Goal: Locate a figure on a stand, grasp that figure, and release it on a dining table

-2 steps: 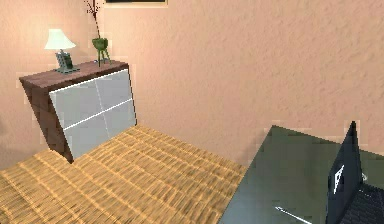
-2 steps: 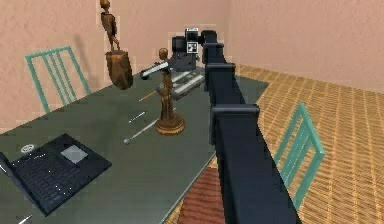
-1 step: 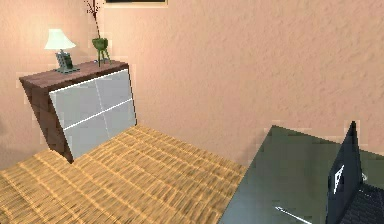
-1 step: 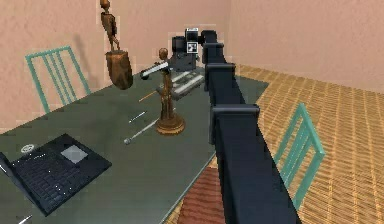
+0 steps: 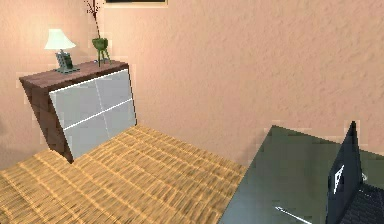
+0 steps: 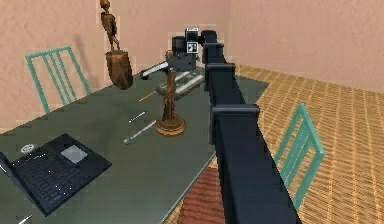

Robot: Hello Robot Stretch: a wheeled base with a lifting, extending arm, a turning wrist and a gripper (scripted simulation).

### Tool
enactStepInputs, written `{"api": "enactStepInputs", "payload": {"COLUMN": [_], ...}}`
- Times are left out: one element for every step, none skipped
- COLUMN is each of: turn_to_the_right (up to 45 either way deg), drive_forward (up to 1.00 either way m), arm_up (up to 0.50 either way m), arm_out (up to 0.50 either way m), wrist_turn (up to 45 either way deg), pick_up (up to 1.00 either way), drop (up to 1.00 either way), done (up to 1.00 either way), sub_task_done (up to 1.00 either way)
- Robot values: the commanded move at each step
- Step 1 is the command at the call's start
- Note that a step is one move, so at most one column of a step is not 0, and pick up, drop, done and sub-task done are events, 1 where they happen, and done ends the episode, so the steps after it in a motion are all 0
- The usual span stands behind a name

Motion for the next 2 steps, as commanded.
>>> {"api": "enactStepInputs", "payload": {"turn_to_the_right": [0.0, 0.0], "drive_forward": [0.00, 0.00], "arm_up": [0.00, 0.00], "arm_out": [-0.10, 0.00], "wrist_turn": [0.0, 0.0], "pick_up": [0.00, 0.00], "drop": [0.00, 0.00], "done": [0.00, 1.00], "sub_task_done": [0.00, 0.00]}}
